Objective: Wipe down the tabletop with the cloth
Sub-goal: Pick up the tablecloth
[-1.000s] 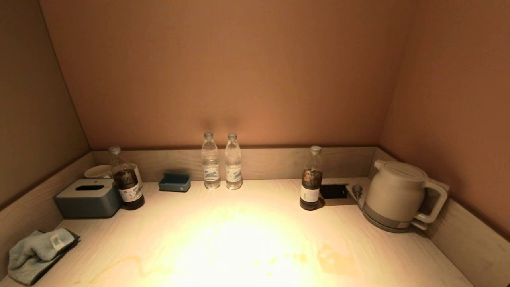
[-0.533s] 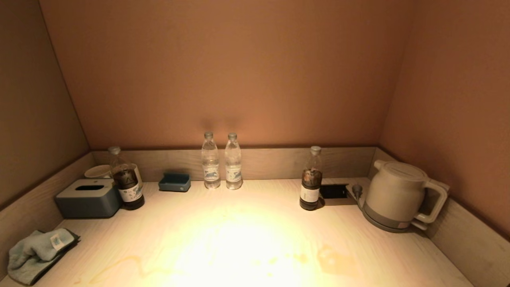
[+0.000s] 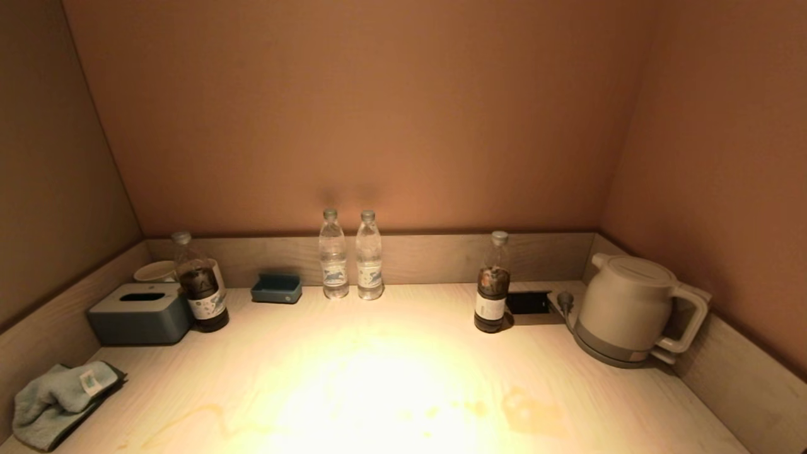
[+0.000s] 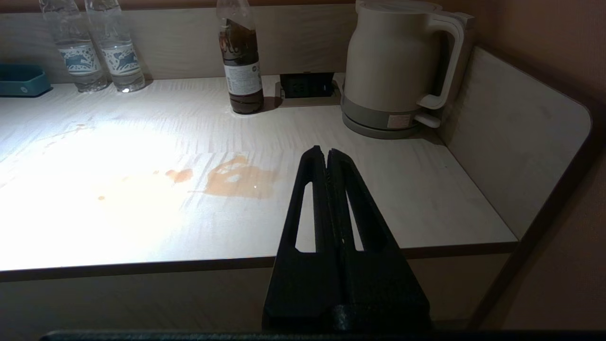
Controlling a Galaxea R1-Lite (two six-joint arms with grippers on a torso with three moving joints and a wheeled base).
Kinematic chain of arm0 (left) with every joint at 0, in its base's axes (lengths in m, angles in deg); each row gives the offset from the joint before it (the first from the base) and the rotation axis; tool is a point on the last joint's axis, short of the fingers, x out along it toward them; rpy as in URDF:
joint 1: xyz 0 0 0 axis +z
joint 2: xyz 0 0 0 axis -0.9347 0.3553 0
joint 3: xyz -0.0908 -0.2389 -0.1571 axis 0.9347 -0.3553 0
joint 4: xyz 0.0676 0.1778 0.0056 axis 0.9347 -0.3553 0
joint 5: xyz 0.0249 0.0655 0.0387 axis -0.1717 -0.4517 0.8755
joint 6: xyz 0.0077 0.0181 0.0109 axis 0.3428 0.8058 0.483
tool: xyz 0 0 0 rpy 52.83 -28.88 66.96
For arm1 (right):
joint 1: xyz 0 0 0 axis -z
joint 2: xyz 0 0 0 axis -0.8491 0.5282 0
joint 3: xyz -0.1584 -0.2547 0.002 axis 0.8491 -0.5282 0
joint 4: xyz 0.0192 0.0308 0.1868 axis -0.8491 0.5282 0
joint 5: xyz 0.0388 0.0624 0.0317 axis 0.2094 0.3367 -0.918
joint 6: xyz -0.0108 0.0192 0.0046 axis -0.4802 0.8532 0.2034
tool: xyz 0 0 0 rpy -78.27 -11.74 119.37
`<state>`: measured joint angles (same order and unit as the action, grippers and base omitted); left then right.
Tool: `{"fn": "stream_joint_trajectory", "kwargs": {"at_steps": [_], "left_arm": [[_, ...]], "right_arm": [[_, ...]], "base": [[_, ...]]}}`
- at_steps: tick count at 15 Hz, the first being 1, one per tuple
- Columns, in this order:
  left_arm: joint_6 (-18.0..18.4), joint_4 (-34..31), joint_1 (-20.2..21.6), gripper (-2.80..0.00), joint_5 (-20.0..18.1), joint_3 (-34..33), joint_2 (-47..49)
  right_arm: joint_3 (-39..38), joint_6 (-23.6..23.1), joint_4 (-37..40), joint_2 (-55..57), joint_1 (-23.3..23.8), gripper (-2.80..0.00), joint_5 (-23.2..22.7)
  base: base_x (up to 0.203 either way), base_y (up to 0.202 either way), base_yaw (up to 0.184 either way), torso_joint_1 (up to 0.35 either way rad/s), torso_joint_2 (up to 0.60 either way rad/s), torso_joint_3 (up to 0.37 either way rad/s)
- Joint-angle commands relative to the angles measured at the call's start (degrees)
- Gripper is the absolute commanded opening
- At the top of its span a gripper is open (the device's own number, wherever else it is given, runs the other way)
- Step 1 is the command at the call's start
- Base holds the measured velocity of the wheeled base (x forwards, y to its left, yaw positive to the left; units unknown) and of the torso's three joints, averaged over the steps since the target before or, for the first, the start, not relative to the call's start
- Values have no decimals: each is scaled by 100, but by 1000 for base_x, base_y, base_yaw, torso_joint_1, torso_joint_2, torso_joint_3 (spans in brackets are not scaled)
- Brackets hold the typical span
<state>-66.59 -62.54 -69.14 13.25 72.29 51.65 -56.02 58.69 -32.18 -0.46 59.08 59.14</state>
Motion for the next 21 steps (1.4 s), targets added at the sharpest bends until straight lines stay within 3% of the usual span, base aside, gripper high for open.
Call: {"fn": "stream_joint_trajectory", "kwargs": {"at_steps": [1, 8, 12, 15, 21], "left_arm": [[-166, 5, 7, -280, 283, 216, 1727], [-940, 1035, 216, -280, 1574, 1026, 6366], [-1145, 1641, 590, -280, 1924, 2066, 7942], [-1029, 1714, 865, -280, 1876, 2403, 8100], [-754, 1618, 1323, -280, 832, 2543, 8065]], "right_arm": [[0, 2, -1, 7, -8, -280, 0], [0, 2, -1, 7, -8, -280, 0], [0, 2, -1, 7, 0, -280, 0], [0, 2, -1, 7, 0, -280, 0], [0, 2, -1, 7, 0, -280, 0]], "base": [[0, 0, 0, 0, 0, 0], [0, 0, 0, 0, 0, 0], [0, 0, 0, 0, 0, 0], [0, 0, 0, 0, 0, 0], [0, 0, 0, 0, 0, 0]]}}
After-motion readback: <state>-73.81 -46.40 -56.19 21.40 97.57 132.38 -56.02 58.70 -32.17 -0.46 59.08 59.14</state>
